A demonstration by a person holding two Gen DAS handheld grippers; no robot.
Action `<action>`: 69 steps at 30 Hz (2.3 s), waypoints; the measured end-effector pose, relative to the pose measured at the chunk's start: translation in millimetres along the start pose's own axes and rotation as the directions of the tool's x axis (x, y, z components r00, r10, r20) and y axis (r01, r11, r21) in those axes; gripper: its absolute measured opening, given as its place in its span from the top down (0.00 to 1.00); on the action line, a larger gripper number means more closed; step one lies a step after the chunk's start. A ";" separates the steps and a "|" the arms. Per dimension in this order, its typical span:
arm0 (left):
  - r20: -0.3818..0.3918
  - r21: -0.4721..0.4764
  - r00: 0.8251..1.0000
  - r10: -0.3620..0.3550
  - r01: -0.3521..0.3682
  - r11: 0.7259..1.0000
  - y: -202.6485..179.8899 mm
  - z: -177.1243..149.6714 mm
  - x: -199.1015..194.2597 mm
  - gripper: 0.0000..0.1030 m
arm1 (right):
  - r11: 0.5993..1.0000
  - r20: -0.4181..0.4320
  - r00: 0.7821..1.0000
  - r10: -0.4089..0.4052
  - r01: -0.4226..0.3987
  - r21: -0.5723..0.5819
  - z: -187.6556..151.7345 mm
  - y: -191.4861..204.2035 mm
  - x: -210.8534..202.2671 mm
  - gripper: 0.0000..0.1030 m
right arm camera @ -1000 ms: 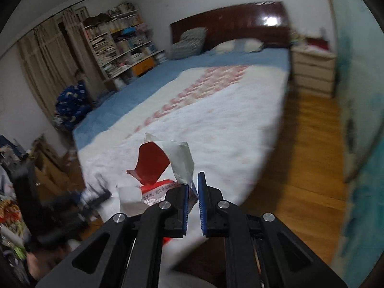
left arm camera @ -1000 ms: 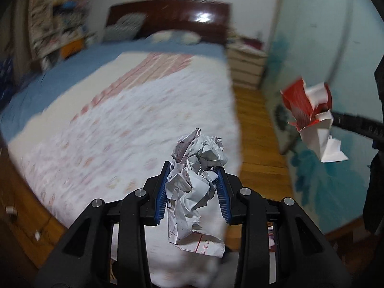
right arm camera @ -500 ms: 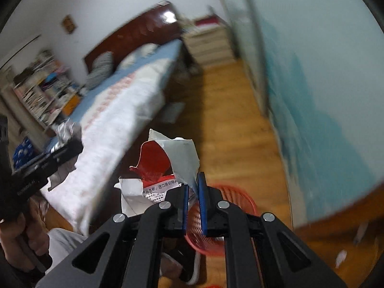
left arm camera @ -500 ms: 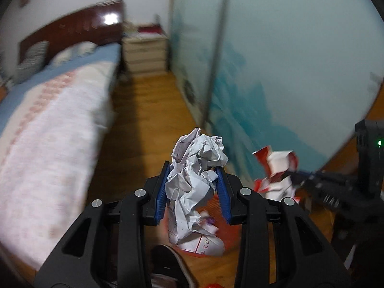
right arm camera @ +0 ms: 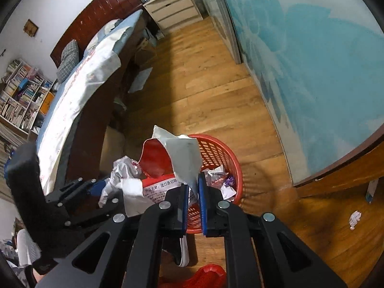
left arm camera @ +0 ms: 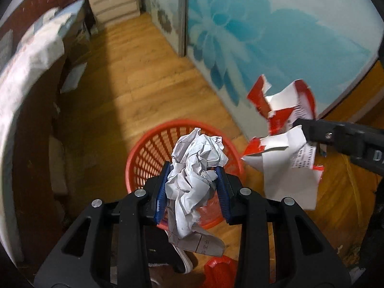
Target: Collect trash
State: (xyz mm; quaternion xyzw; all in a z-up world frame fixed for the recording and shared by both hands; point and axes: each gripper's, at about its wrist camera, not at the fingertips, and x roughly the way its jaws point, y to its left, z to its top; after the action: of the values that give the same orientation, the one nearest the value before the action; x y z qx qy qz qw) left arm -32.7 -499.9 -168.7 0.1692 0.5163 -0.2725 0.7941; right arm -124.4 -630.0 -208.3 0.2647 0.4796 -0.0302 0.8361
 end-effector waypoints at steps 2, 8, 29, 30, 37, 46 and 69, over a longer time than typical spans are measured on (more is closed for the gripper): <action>-0.013 -0.023 1.000 0.004 -0.004 1.000 6.2 7.2 6.1 0.65 | 1.000 -0.014 1.000 -0.014 0.014 -0.009 -1.2 4.0 11.9 0.90; -0.010 -0.068 1.000 0.002 -0.002 0.998 12.3 7.0 12.1 0.65 | 0.999 -0.046 0.998 -0.030 0.030 -0.018 0.4 7.2 28.6 0.90; 0.005 -0.176 0.999 0.044 -0.042 0.983 38.9 2.6 22.4 0.26 | 0.993 -0.084 0.990 -0.114 0.109 -0.053 1.9 22.8 59.3 0.42; 0.006 -0.180 0.999 0.044 -0.042 0.983 40.3 2.7 21.5 0.25 | 0.992 -0.083 0.990 -0.116 0.112 -0.054 1.8 22.8 58.6 0.42; 0.020 -0.198 0.999 0.049 -0.044 0.979 48.0 2.5 10.5 0.25 | 0.993 -0.078 0.991 -0.110 0.106 -0.051 1.5 25.9 52.6 0.42; 0.195 -0.220 0.979 0.052 -0.007 0.975 76.9 25.0 -76.8 0.24 | 0.995 0.015 0.997 -0.079 0.079 -0.068 24.2 51.9 9.6 0.42; 0.373 -0.622 0.693 0.617 -0.307 0.720 372.0 -126.3 -345.4 0.06 | 0.793 0.299 0.848 0.439 -0.208 -0.573 40.7 468.3 -110.4 0.07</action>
State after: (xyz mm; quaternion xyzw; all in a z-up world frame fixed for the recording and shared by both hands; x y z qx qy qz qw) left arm -8.6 -45.8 89.9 -0.0067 0.2518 0.0567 0.9661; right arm -9.3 -269.8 92.1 0.0959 0.2258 0.1918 0.9503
